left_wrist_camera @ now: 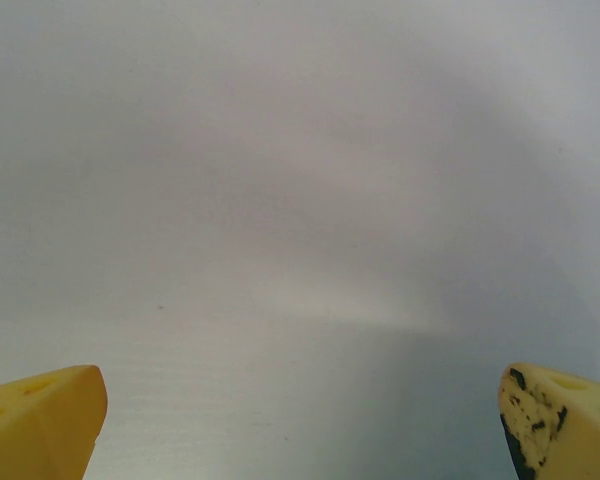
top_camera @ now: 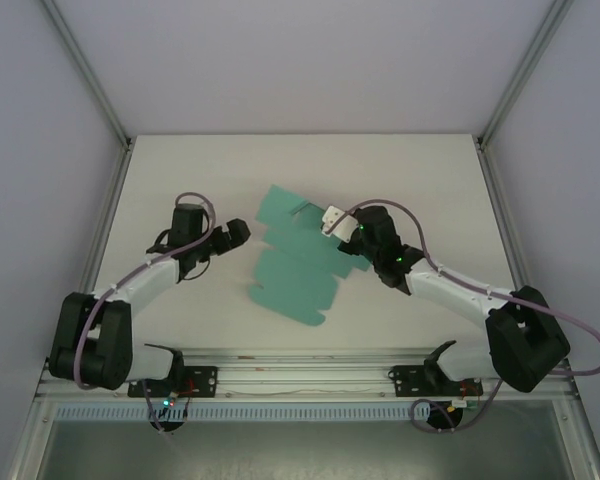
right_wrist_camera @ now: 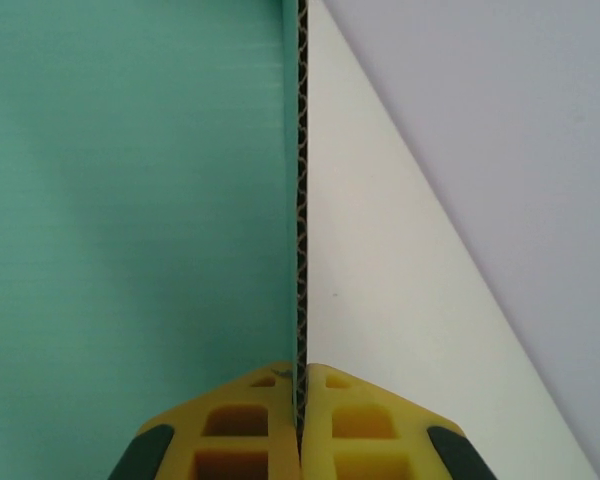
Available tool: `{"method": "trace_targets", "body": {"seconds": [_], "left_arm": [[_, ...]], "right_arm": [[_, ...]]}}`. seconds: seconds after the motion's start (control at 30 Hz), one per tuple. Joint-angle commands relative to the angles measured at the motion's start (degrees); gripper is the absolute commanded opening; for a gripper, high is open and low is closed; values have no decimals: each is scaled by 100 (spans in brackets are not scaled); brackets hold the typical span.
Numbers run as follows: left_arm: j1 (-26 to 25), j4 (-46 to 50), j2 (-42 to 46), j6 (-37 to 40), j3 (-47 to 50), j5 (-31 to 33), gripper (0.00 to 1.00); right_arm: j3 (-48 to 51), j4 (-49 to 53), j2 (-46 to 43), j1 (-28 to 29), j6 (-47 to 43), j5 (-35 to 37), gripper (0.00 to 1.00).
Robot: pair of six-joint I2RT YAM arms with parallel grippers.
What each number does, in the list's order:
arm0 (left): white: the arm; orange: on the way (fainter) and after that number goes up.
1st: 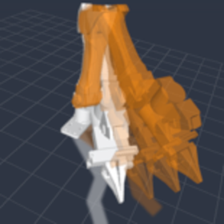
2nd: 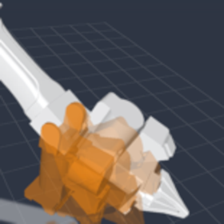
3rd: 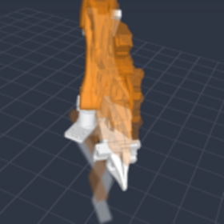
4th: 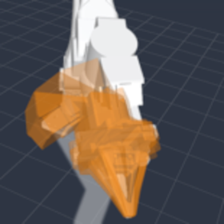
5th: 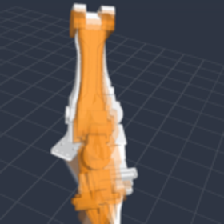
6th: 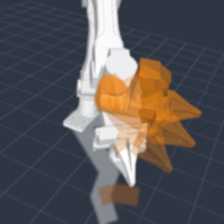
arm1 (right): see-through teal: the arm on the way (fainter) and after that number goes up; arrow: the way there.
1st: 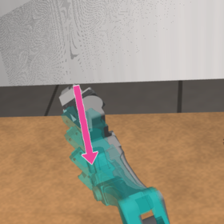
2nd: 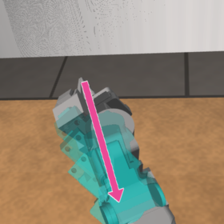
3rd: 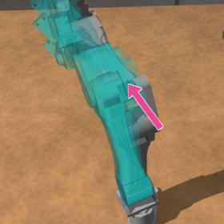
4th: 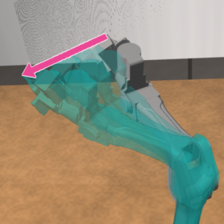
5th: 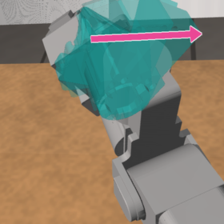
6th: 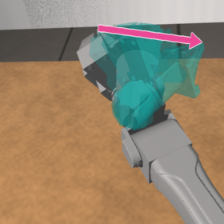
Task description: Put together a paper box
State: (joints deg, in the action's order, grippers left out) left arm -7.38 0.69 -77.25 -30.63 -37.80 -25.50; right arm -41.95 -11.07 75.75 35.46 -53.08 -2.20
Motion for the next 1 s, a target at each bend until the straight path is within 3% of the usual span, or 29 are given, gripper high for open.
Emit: {"method": "trace_targets", "body": {"seconds": [0.0,0.1,0.3,0.67,0.8,0.97], "left_arm": [[-8,-934,-186,520,34,-972,98],[-24,-1325,-286,650,170,-1605,96],[-43,-1630,-425,665,404,-1781,90],[-188,-3436,-561,326,809,-3053,89],[-431,-3395,-779,394,621,-3100,88],[-619,-4031,-1248,-6,471,-3348,86]], "right_arm": [[-243,84,128,-29,247,-75,0],[-314,-13,217,-39,379,51,0],[-373,-27,191,-75,616,-125,0],[-322,-2,186,-92,1005,-240,0],[-305,-149,247,-86,1157,-336,0],[-318,-234,318,-69,1282,-339,0]]}}
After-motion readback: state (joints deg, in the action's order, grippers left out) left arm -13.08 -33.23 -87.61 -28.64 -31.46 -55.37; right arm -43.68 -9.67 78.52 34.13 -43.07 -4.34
